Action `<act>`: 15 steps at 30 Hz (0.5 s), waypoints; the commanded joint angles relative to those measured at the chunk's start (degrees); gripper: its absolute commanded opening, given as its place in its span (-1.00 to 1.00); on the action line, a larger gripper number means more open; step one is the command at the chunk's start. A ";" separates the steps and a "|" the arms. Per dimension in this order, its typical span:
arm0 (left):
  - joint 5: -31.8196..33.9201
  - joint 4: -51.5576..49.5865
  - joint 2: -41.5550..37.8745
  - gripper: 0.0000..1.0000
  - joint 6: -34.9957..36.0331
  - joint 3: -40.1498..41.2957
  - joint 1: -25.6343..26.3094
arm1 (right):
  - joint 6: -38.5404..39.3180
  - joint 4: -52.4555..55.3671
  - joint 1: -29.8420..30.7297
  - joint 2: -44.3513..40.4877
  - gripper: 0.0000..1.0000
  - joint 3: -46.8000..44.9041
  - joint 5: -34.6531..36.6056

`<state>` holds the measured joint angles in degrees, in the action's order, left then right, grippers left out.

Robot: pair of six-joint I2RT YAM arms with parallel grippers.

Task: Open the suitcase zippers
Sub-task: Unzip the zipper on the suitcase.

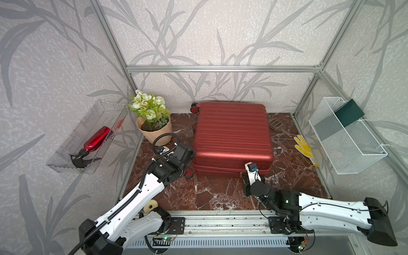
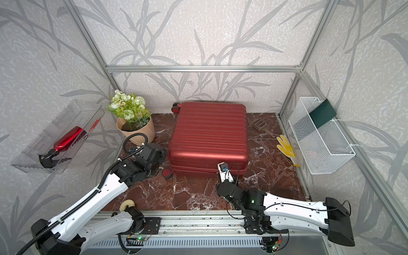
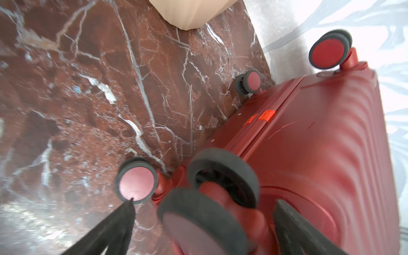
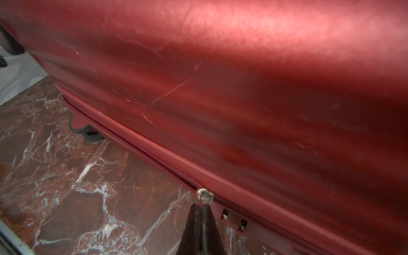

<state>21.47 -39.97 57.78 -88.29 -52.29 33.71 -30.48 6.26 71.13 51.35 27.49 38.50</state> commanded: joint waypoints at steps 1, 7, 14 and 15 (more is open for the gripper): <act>-2.05 4.70 -0.67 0.75 -7.01 3.87 0.17 | -0.90 -4.92 1.23 0.22 -1.00 3.10 -1.06; -1.24 8.53 0.59 0.26 -8.64 4.72 -0.70 | -1.35 -5.96 1.20 0.75 -1.00 2.49 -1.37; -0.76 11.44 3.22 -0.48 -8.35 4.29 -3.92 | -1.45 -3.22 1.35 -1.81 -1.00 1.55 0.26; -0.71 11.41 3.75 -0.60 -7.82 3.89 -4.39 | -1.31 -2.33 1.35 -2.55 -1.00 1.37 0.99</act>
<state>21.04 -29.04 59.02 -97.69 -48.80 30.39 -31.27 5.21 71.26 51.75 27.59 38.35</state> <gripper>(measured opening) 0.676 0.043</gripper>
